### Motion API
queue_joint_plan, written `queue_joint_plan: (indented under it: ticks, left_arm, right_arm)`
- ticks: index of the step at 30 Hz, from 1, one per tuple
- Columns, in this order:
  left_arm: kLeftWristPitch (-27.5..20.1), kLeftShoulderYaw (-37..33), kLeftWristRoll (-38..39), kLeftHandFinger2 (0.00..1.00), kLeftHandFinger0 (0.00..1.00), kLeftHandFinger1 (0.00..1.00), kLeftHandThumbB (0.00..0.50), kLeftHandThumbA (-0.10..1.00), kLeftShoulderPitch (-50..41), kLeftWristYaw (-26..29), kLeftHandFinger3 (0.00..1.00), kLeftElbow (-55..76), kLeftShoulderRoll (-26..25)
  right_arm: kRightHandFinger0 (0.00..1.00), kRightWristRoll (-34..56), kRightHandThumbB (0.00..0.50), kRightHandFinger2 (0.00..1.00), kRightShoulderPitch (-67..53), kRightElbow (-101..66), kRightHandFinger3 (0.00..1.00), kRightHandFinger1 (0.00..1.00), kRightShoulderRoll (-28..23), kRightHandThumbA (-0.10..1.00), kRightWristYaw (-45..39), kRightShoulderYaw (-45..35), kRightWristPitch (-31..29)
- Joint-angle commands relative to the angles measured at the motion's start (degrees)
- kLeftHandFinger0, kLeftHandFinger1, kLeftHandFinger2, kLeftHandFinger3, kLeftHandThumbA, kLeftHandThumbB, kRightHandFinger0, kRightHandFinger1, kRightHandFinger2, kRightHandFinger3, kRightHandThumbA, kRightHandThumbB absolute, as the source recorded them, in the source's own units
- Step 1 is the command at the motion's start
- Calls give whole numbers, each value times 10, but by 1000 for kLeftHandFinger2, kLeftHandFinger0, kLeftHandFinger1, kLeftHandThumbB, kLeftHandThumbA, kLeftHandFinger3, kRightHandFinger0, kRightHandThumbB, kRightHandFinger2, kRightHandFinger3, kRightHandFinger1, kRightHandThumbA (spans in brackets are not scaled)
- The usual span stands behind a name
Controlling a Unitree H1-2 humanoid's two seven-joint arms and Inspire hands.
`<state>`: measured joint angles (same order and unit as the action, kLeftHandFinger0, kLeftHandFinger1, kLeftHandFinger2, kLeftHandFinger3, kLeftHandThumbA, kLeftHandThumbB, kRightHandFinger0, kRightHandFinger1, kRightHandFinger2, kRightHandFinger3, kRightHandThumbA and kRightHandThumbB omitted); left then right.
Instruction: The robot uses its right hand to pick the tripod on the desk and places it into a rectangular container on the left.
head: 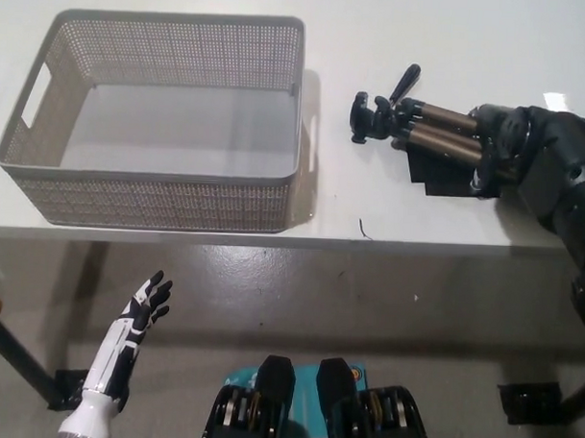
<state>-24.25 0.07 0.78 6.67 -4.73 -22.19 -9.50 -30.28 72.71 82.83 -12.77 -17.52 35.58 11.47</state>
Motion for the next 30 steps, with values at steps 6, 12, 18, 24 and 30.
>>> queue_joint_plan:
  ticks: [6, 12, 18, 24, 30]
  left_arm:
    - [-27, 0, 4, 1000, 1000, 1000, 500, 1000, -4, -17, 1000, 7, -7]
    - [-27, 0, 2, 1000, 1000, 1000, 500, 1000, 4, -15, 1000, 5, -8]
    - [-27, 1, 1, 1000, 1000, 1000, 500, 1000, 6, -14, 1000, 4, -9]
    - [-27, 0, -3, 1000, 998, 1000, 500, 1000, 16, -12, 1000, 0, -9]
    - [-27, -2, -11, 1000, 994, 1000, 500, 1000, 13, -8, 1000, 5, -8]
  right_arm:
    - [985, 16, 299, 1000, -88, 5, 1000, 1000, -7, 359, 111, -26, -24]
    - [183, 22, 172, 394, -92, -4, 520, 288, -7, -100, 235, -57, -97]
    - [105, 26, 209, 332, -75, -7, 325, 247, -11, -100, 235, -76, -130]
    - [0, 61, 155, 903, -49, -10, 771, 399, -23, -100, 241, -141, -170]
    - [93, 66, 139, 917, -21, -20, 831, 633, -36, -100, 251, -175, -196]
